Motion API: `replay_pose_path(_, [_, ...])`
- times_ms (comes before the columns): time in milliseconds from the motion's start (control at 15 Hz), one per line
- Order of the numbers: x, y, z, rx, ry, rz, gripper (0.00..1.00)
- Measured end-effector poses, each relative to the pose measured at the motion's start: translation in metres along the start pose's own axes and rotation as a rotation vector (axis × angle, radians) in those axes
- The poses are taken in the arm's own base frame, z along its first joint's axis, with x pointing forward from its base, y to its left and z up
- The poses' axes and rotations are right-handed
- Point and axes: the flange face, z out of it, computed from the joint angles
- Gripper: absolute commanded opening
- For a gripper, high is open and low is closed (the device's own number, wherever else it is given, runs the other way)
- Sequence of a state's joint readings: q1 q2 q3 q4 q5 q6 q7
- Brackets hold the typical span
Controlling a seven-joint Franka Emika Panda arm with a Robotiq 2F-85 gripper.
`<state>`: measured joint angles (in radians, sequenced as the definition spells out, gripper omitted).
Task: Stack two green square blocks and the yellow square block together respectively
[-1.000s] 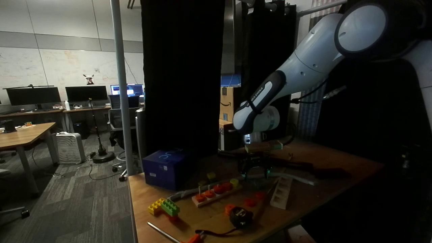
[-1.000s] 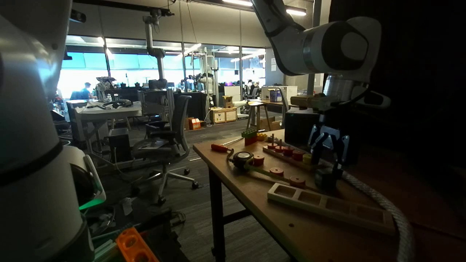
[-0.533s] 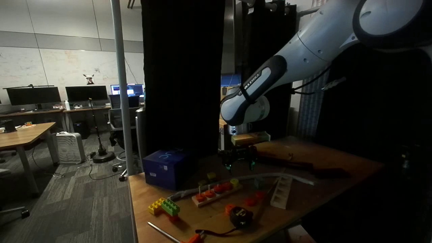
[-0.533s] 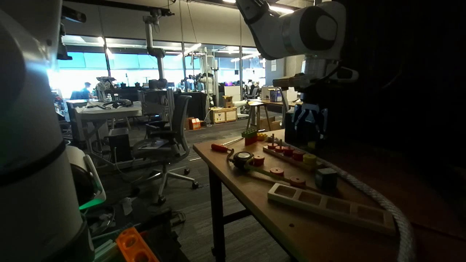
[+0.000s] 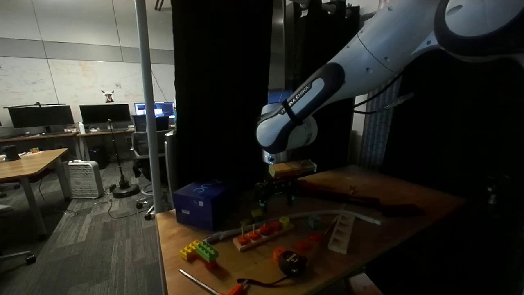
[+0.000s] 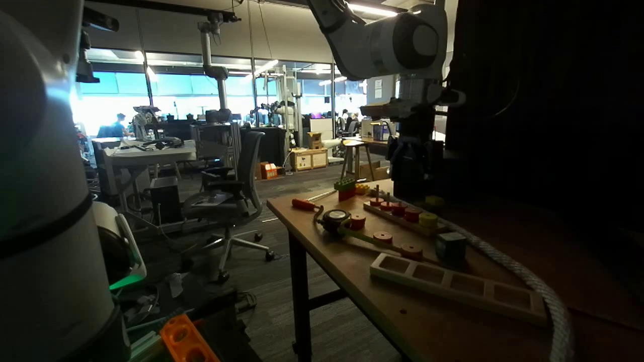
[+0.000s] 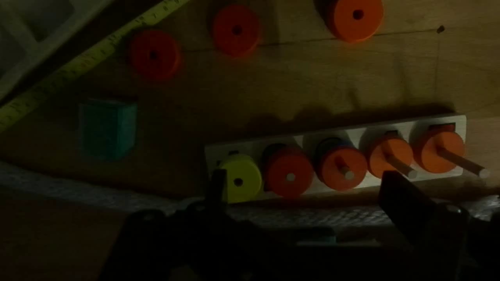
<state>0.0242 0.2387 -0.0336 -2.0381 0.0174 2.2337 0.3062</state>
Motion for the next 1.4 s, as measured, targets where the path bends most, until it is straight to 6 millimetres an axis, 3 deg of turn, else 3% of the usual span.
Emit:
replay_pose_path(333, [0.015,-0.015,0.009,0.006,0.049,-0.074,1.00])
replay_pose_path(933, [0.057,-0.026,0.051,0.005,0.064,-0.127,1.00])
replay_pose_path(1400, [0.095,-0.035,0.057,0.002,0.081,-0.121,1.00])
